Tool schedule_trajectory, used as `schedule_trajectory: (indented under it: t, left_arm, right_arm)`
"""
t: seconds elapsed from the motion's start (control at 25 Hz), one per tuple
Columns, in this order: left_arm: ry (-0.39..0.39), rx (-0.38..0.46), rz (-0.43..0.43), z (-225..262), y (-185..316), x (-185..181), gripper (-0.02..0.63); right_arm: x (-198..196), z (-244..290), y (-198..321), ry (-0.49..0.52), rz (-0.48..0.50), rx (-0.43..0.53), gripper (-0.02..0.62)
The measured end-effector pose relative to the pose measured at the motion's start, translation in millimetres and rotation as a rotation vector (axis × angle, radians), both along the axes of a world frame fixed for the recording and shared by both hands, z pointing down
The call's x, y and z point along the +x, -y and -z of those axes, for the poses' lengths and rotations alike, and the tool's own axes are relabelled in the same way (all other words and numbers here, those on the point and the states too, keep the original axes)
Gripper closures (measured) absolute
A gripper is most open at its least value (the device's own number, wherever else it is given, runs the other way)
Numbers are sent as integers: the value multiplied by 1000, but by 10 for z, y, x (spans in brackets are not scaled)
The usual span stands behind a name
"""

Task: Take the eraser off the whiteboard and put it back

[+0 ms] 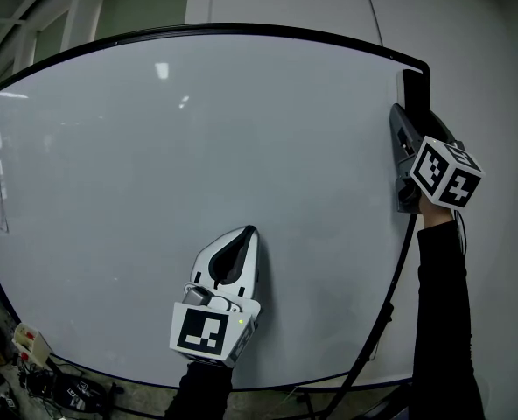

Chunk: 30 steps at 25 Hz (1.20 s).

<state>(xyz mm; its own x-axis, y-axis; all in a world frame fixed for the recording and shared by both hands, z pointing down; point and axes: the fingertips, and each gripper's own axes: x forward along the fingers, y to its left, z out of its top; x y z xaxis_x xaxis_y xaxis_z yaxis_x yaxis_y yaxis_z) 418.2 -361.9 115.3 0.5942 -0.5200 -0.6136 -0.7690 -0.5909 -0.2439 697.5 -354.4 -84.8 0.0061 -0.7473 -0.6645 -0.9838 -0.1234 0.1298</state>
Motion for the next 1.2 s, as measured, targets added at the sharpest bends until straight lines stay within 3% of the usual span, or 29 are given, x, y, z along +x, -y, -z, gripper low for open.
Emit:
schedule_trajectory:
  t: [0.16,0.56,0.76,0.88,0.92,1.04,1.2]
  left_arm:
    - [0,-2,1,2,-24,-13,600]
    - [0,-4,-7,4,-153,-57,600]
    - [-6,-4,-7,8,-213,-90,600]
    - [-6,-10,-13,-7,-248,-92,600]
    - [-7,-13,-15,-16,-255,-94,600]
    - [-6,-17,-25,-31,-285,-70,600]
    - [12,-12,-29,-57,-352,-26,600]
  right_arm:
    - [-62,-13,-8,-30,20,-2,285]
    - [-22,-163,-426,-28,15,62,285]
    - [-291,-429,-655,-37,125,31,287]
    - [-436,-612,-815,-56,124,34,289]
    - [-472,-674,-865,-63,113,40,303]
    - [-547,-851,-996,-88,69,63,441]
    - [-619,-1099,-1084,-68,77,45,471]
